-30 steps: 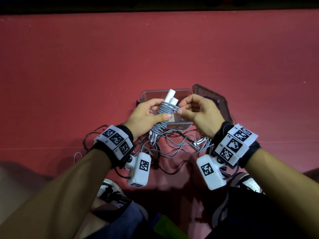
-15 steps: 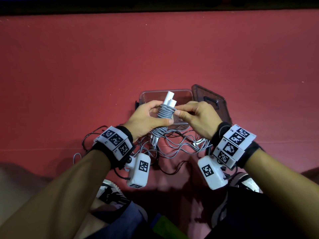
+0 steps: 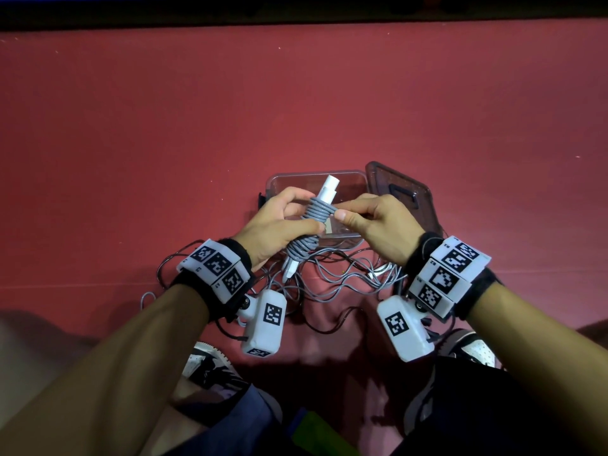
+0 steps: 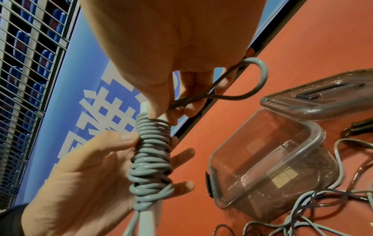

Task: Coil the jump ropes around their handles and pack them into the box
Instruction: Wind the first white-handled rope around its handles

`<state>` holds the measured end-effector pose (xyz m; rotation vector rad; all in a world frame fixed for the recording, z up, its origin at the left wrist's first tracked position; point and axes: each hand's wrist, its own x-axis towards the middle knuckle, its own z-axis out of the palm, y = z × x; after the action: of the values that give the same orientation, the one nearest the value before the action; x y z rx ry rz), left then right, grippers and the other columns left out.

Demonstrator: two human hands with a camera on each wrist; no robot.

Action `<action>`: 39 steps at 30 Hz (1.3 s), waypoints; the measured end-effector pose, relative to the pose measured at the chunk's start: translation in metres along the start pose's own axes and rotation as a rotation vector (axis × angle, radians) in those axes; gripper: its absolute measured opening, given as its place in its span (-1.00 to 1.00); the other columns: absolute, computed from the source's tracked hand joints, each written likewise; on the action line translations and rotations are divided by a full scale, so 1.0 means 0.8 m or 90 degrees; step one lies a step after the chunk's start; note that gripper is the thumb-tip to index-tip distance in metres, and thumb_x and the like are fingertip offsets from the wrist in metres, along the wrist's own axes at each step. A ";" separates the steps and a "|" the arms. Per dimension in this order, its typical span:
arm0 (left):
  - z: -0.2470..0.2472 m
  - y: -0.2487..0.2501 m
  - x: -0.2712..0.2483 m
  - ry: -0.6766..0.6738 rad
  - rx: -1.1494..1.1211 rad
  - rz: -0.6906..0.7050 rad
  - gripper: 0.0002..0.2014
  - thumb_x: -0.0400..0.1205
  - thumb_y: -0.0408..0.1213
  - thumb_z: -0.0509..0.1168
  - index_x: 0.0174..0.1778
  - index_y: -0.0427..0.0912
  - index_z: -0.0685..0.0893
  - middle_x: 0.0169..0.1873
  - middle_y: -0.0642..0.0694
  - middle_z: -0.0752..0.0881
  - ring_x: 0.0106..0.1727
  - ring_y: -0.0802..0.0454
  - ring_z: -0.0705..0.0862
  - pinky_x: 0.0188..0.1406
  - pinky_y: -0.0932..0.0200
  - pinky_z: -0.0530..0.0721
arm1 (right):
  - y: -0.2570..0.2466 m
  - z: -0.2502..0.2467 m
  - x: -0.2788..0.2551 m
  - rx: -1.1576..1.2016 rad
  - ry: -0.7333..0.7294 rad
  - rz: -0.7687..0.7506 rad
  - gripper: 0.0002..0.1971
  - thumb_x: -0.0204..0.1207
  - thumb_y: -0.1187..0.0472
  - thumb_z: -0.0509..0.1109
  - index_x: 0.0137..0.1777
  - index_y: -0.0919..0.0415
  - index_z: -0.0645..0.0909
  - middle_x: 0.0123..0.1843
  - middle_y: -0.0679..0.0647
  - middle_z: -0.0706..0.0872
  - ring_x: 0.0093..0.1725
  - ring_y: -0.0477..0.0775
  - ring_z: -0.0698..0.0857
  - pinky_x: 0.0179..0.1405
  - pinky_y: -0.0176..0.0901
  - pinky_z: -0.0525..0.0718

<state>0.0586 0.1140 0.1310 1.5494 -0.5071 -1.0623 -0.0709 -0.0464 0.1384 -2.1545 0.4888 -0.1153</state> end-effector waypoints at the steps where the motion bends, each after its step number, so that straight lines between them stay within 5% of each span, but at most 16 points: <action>1: 0.000 -0.001 0.000 -0.005 0.016 0.002 -0.42 0.33 -0.28 0.59 0.27 -0.13 0.60 0.07 -0.20 0.81 0.10 -0.14 0.81 0.25 -0.13 0.74 | 0.000 0.000 0.000 0.005 0.008 0.002 -0.80 0.64 0.01 0.43 0.18 -0.10 0.81 -0.04 -0.14 0.74 0.06 -0.07 0.72 0.25 -0.04 0.63; 7: 0.001 -0.009 0.005 0.007 0.059 0.009 -0.53 0.51 -0.47 0.57 0.30 -0.24 0.58 0.15 -0.19 0.83 0.21 -0.14 0.81 0.28 0.01 0.73 | 0.001 0.004 0.001 0.019 0.035 0.004 -0.79 0.55 -0.03 0.51 0.11 -0.03 0.85 -0.07 -0.17 0.75 0.03 -0.12 0.73 0.25 0.01 0.65; 13: 0.002 -0.007 0.002 0.012 0.047 0.010 -0.51 0.41 -0.36 0.51 0.28 -0.23 0.60 0.08 -0.16 0.86 0.16 -0.12 0.82 0.36 -0.12 0.71 | 0.003 0.004 0.003 0.010 0.034 -0.002 -0.81 0.57 -0.02 0.50 0.10 -0.03 0.84 -0.06 -0.15 0.76 0.05 -0.08 0.74 0.25 0.04 0.65; 16: 0.002 -0.004 0.002 0.010 0.034 0.016 -0.54 0.41 -0.39 0.44 0.27 -0.20 0.64 0.10 -0.17 0.85 0.17 -0.10 0.80 0.37 -0.05 0.69 | 0.006 0.006 0.005 -0.028 0.024 -0.011 -0.81 0.64 0.09 0.43 0.18 -0.01 0.81 -0.03 -0.12 0.74 0.08 0.00 0.71 0.27 0.15 0.62; 19: 0.003 -0.002 0.002 0.010 0.038 0.021 -0.55 0.38 -0.38 0.40 0.23 -0.16 0.70 0.10 -0.15 0.84 0.14 -0.01 0.79 0.34 0.05 0.67 | 0.008 0.005 0.007 -0.028 0.045 -0.005 -0.81 0.57 -0.01 0.43 0.12 -0.10 0.81 -0.04 -0.13 0.74 0.06 0.04 0.72 0.25 0.25 0.62; 24: 0.005 0.000 0.000 0.001 -0.001 0.014 -0.58 0.40 -0.41 0.34 0.21 -0.23 0.74 0.12 -0.32 0.82 0.17 -0.18 0.77 0.44 -0.22 0.63 | 0.008 0.003 0.007 0.024 0.058 -0.001 -0.85 0.56 0.05 0.52 0.09 -0.07 0.83 -0.05 -0.01 0.77 0.01 0.03 0.74 0.21 0.18 0.66; 31: 0.001 -0.002 0.005 0.033 0.012 0.024 -0.48 0.43 -0.33 0.63 0.28 -0.22 0.61 0.20 -0.27 0.79 0.18 -0.09 0.80 0.32 -0.05 0.72 | 0.008 0.004 0.006 0.062 0.076 0.002 -0.85 0.54 0.04 0.53 0.07 -0.06 0.84 -0.06 0.01 0.77 0.00 0.04 0.74 0.18 0.20 0.67; 34: 0.000 -0.001 0.002 0.027 -0.007 0.020 -0.75 0.65 -0.44 0.42 0.24 -0.24 0.64 0.10 -0.23 0.82 0.10 -0.08 0.80 0.29 -0.16 0.72 | 0.004 0.005 0.004 0.059 0.068 -0.006 -0.82 0.63 0.20 0.45 0.14 -0.01 0.82 -0.05 0.03 0.73 0.00 0.07 0.71 0.19 0.15 0.65; 39: -0.002 0.001 -0.002 0.006 -0.039 0.017 -0.72 0.72 -0.49 0.30 0.36 -0.34 0.62 0.19 -0.33 0.78 0.19 -0.17 0.75 0.48 -0.34 0.57 | 0.000 0.005 0.002 0.061 0.040 -0.008 -0.77 0.66 0.29 0.39 0.20 0.05 0.80 -0.03 -0.05 0.74 0.03 -0.01 0.70 0.23 0.06 0.64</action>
<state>0.0590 0.1161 0.1319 1.4895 -0.4836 -1.0396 -0.0687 -0.0437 0.1355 -2.0659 0.4966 -0.2105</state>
